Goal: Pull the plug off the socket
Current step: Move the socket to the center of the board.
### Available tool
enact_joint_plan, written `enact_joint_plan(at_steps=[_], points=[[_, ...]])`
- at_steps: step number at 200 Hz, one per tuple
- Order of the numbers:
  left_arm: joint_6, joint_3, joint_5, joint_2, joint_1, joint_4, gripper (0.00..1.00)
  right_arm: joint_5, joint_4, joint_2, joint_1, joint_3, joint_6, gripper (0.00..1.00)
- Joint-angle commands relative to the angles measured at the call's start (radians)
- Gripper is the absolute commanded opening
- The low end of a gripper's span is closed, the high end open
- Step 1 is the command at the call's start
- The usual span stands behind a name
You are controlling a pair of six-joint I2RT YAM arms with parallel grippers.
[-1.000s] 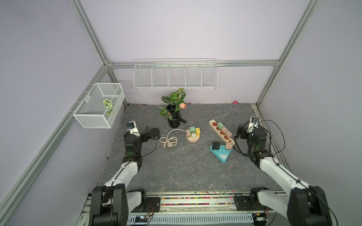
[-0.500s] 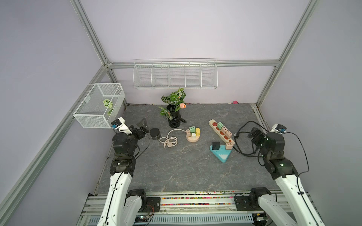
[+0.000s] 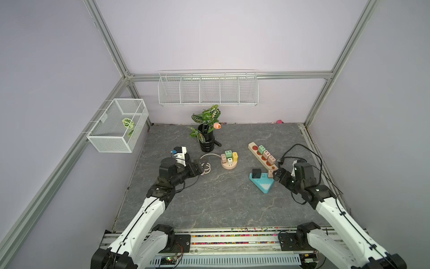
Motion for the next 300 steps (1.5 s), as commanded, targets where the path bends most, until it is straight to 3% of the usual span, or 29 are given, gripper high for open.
enact_joint_plan(at_steps=[1,22,66,109,164,209,300], points=[[0.047,-0.035,0.013,0.001,-0.045,0.099,0.97,-0.132,0.124,0.015,0.008,-0.080,0.041,0.83],[0.087,-0.051,-0.038,0.007,-0.118,0.095,0.97,-0.129,0.214,0.017,0.008,-0.153,0.085,0.75],[0.166,-0.118,-0.092,0.037,-0.215,0.104,0.98,-0.146,0.404,0.037,0.008,-0.263,0.191,0.71],[0.186,-0.090,-0.158,0.067,-0.216,0.047,1.00,-0.137,0.589,0.073,0.009,-0.363,0.287,0.70],[0.185,-0.091,-0.189,0.031,-0.217,0.022,1.00,-0.193,0.728,0.219,0.028,-0.365,0.321,0.68],[0.191,-0.097,-0.222,0.014,-0.216,0.012,1.00,-0.191,0.805,0.283,0.066,-0.363,0.321,0.58],[0.191,-0.099,-0.242,0.002,-0.216,0.004,1.00,-0.174,0.760,0.275,0.126,-0.337,0.290,0.40]])
